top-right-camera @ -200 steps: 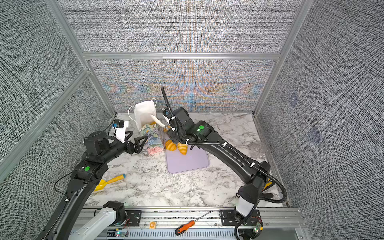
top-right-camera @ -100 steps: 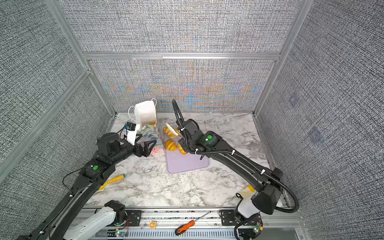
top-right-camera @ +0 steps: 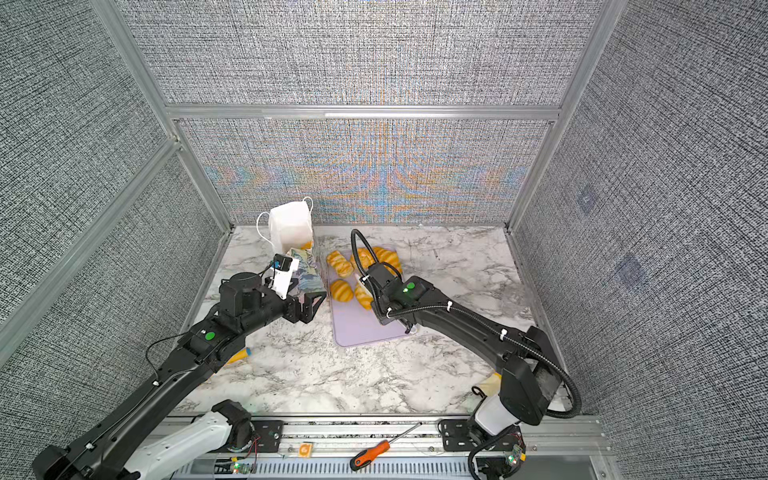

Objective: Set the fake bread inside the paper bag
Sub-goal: 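Withdraw the tongs back over the tray while the left gripper moves toward the tray, then lower the tongs onto a croissant on the tray with the right gripper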

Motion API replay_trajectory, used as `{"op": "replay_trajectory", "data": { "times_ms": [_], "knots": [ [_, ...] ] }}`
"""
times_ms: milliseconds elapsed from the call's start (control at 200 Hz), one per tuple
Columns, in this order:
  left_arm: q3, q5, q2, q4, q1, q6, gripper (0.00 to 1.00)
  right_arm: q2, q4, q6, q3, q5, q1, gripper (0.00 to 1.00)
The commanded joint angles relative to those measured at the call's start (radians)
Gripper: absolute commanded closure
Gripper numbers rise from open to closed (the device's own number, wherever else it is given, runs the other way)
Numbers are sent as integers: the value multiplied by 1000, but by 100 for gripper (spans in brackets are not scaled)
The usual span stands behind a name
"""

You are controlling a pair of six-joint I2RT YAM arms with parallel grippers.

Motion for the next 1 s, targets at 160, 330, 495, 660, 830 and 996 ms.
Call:
{"op": "replay_trajectory", "data": {
  "times_ms": [160, 330, 495, 660, 830, 996],
  "knots": [
    [-28, -59, 13, 45, -36, -29, 1, 108, -13, 76, -12, -31, -8, 34],
    [-36, -79, 13, 40, -43, -29, 1, 141, -8, 88, -16, -51, -12, 34],
    [-37, -86, 14, 43, -44, -29, 1, 161, 2, 94, -28, -76, -14, 34],
    [-36, -90, 19, 36, -46, -25, 1, 187, -20, 98, -21, -86, -15, 34],
    [-32, -93, 24, 30, -46, -21, 1, 214, -24, 98, 4, -88, -15, 33],
    [-29, -98, 25, 26, -46, -18, 1, 244, -22, 93, 32, -101, -16, 33]
  ]
}}
